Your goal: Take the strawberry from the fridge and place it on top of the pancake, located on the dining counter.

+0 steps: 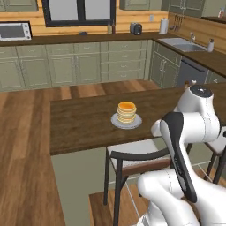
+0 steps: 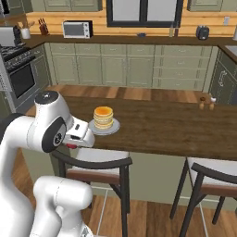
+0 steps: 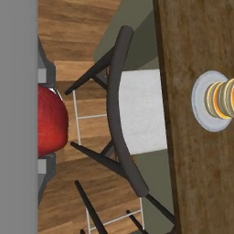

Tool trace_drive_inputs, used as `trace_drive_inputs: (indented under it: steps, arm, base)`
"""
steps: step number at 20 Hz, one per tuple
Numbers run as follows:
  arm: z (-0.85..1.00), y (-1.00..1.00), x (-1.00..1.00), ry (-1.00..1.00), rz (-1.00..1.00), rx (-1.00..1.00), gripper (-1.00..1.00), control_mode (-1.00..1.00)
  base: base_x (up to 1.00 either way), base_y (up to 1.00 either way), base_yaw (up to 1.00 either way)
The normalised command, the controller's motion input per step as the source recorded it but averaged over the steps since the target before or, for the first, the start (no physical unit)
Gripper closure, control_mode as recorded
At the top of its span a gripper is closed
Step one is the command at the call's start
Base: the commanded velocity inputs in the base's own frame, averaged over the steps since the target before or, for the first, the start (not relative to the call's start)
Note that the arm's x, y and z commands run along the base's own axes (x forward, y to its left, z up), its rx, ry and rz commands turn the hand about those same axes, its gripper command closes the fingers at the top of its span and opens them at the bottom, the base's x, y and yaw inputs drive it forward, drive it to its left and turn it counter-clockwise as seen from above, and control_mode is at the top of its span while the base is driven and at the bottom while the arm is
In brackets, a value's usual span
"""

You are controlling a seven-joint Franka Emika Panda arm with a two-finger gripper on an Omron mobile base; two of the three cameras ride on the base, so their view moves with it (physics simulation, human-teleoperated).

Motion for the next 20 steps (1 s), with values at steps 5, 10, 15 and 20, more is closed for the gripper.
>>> trace_drive_inputs:
  steps: [5, 10, 15, 20]
  arm:
    - [0.0, 0.0, 0.0, 0.0, 0.0, 0.0, 1.0, 1.0]
    - [0.0, 0.0, 0.0, 0.0, 0.0, 0.0, 1.0, 1.0]
    - [0.0, 0.0, 0.32, 0.0, 0.02, -0.03, 1.0, -1.0]
    - [0.34, 0.03, 0.97, -0.02, 0.03, -0.1, 1.0, -1.0]
  base:
    - [0.85, 0.18, 0.01]
    - [0.57, 0.02, 0.01]
    - [0.35, 0.03, 0.01]
    - [0.0, 0.0, 0.0]
